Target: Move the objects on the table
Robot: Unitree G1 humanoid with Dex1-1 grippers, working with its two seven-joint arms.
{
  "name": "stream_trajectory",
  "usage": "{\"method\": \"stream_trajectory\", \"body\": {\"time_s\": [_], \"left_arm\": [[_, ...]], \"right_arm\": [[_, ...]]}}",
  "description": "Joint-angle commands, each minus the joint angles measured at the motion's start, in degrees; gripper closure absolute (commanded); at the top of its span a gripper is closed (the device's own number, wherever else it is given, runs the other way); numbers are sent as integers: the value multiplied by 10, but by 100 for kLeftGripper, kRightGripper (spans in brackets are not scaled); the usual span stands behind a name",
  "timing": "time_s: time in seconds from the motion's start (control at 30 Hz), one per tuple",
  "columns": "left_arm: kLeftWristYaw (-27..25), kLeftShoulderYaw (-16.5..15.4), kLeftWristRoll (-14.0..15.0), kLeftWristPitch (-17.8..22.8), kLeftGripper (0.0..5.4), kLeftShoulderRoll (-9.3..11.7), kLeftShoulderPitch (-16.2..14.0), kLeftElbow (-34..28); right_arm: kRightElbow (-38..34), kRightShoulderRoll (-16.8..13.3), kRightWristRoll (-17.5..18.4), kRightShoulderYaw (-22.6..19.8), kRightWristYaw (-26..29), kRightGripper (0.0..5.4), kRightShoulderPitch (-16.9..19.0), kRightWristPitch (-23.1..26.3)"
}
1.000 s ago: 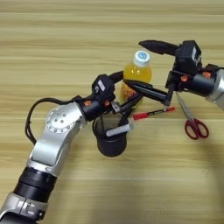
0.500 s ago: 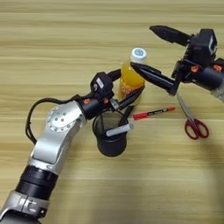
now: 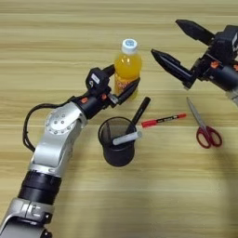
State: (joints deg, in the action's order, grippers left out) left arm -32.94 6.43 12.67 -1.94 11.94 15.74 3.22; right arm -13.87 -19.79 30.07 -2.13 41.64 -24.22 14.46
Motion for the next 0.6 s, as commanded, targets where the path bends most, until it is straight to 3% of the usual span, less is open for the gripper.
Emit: {"method": "stream_trajectory", "body": {"time_s": [0.03,0.37,0.6], "left_arm": [[10,-11,-11,-17,204,0,18,10],[77,-37,-38,-25,204,-10,25,48],[150,-45,-71,-32,204,-42,23,92]], "right_arm": [[28,4,-18,-4,-7,0,1,-21],[149,32,-94,5,-56,0,3,-100],[249,58,-138,2,-90,0,-8,-167]]}}
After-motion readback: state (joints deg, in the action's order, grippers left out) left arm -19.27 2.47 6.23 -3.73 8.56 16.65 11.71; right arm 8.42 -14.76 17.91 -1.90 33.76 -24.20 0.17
